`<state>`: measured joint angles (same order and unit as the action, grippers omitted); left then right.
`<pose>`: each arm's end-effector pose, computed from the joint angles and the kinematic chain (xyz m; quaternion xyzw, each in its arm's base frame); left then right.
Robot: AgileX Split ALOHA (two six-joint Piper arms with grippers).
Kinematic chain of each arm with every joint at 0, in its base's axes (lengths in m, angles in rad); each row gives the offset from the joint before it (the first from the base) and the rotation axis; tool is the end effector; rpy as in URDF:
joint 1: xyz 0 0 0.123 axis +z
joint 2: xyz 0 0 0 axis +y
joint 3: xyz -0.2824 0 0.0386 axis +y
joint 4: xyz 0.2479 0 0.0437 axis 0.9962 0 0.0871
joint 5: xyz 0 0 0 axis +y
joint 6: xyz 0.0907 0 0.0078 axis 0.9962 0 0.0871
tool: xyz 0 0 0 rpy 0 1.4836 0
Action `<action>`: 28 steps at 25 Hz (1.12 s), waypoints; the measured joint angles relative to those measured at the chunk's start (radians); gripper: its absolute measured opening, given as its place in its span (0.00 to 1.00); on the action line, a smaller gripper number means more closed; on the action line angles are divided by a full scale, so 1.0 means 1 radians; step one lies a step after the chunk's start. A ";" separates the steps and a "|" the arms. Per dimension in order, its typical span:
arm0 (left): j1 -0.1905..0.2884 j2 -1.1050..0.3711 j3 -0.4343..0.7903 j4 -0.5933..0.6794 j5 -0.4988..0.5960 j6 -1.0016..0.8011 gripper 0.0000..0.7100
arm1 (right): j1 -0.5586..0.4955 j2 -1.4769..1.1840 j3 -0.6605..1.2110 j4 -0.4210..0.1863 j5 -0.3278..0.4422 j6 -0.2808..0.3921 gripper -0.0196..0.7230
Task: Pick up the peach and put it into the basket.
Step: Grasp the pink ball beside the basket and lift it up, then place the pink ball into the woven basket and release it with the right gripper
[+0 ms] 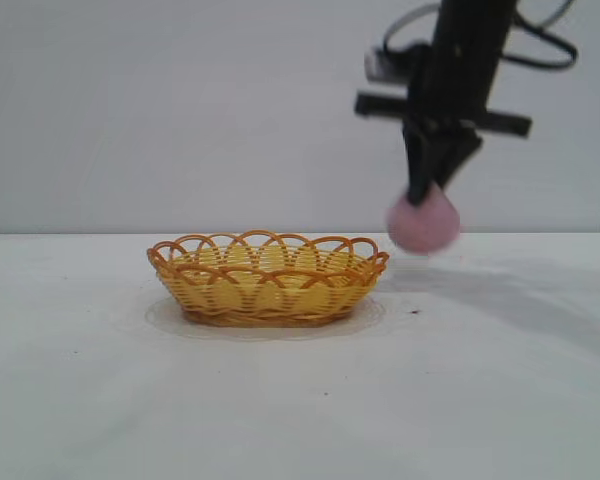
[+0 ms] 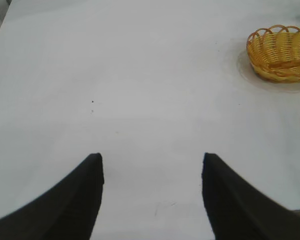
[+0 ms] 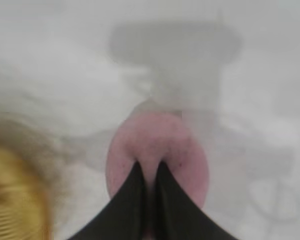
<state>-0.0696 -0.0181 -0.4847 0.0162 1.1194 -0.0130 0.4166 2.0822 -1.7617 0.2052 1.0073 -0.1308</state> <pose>-0.0083 0.0019 0.2682 0.0240 0.8671 -0.0125 0.4974 0.4058 0.1967 0.2292 -0.2270 0.9554 0.1167 0.1484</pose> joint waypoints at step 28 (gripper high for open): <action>0.055 -0.001 0.000 0.000 0.000 0.000 0.54 | 0.219 0.092 0.000 0.035 0.033 -0.042 0.67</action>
<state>-0.0147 -0.0195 -0.4847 0.0162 1.1194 -0.0130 0.6353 2.1740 -1.7617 0.2406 1.0402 -0.1724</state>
